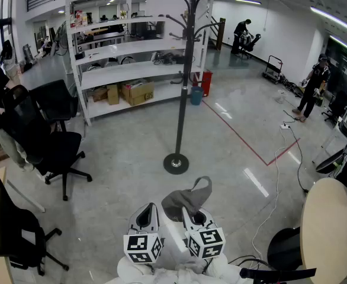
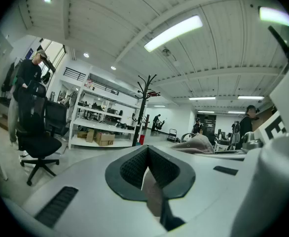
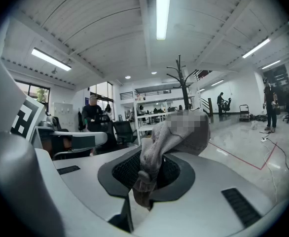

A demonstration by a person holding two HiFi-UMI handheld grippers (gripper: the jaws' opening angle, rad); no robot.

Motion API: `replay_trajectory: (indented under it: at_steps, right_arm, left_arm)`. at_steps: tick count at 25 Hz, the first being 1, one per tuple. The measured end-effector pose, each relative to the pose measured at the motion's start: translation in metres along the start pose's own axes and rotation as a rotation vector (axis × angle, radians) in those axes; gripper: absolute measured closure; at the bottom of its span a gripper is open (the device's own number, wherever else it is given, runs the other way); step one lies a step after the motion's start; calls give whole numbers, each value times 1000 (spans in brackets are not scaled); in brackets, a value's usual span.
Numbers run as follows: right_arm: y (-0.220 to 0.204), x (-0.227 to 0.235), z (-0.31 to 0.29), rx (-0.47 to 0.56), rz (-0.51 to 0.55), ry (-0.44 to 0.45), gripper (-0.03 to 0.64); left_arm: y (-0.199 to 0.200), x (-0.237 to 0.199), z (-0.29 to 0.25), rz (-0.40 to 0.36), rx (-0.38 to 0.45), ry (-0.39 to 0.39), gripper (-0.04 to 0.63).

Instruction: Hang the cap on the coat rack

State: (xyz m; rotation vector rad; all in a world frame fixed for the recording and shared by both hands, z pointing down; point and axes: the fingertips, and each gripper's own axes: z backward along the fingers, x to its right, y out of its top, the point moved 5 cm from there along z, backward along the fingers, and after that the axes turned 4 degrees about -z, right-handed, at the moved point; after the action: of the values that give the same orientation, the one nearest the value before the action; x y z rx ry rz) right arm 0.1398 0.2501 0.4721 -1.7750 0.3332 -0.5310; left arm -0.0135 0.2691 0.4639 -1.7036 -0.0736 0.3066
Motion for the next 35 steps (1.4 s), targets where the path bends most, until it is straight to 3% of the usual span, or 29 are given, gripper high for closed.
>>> replay_trajectory:
  at_steps: [19, 35]
  right_arm:
    - [-4, -9, -17, 1, -5, -41, 568]
    - [15, 19, -99, 4, -10, -13, 568]
  left_arm:
    - [-8, -21, -8, 4, -21, -41, 597]
    - [1, -50, -88, -13, -41, -38, 597]
